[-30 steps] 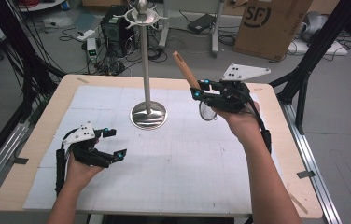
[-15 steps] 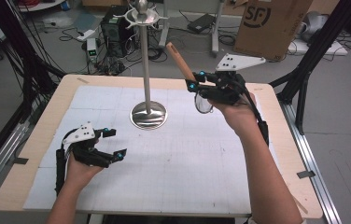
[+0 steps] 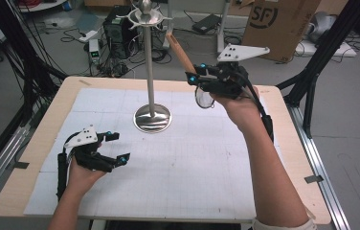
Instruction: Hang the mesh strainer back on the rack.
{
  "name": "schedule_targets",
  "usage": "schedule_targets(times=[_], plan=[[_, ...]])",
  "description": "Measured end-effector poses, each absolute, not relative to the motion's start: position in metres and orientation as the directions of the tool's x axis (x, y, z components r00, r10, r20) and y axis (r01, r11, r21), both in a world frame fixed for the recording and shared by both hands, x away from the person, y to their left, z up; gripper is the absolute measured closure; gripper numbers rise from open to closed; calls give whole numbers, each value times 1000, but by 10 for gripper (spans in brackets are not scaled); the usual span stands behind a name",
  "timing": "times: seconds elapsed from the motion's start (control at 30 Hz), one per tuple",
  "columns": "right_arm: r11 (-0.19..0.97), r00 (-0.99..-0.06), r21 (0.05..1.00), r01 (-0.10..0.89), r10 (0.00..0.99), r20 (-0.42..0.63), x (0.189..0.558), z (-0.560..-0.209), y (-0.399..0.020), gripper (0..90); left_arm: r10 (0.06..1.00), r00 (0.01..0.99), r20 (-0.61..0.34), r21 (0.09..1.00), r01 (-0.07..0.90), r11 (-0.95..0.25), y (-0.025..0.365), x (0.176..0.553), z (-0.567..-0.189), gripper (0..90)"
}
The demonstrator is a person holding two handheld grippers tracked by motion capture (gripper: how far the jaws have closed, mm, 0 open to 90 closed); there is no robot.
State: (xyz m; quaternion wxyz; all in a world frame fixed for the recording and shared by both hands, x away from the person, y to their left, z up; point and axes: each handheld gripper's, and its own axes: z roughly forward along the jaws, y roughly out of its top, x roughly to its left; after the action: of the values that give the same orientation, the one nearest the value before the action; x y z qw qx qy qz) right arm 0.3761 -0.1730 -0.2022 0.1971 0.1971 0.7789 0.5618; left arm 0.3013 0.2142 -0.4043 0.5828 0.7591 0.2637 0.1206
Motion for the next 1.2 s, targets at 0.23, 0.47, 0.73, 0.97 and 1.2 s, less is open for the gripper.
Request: schedule_targets(times=[0.23,0.47,0.73,0.97,1.2], plan=[[308,-844,947,87,528,-94,383,-196,-168,684,537,834,-125,949,259,-181,215,301,-404,93],[326,-842,941,91,530,-102,391,-189,-163,684,541,832,-126,948,261,-181,216,302,-405,93],[350,-837,931,100,535,-111,399,-184,-153,684,540,832,-126,949,259,-179,216,302,-404,93],[356,-836,928,107,538,-110,407,-188,-147,684,541,831,-128,950,259,-174,217,302,-404,93],[359,-837,928,104,536,-113,415,-191,-141,684,544,829,-130,951,259,-167,218,302,-404,93]])
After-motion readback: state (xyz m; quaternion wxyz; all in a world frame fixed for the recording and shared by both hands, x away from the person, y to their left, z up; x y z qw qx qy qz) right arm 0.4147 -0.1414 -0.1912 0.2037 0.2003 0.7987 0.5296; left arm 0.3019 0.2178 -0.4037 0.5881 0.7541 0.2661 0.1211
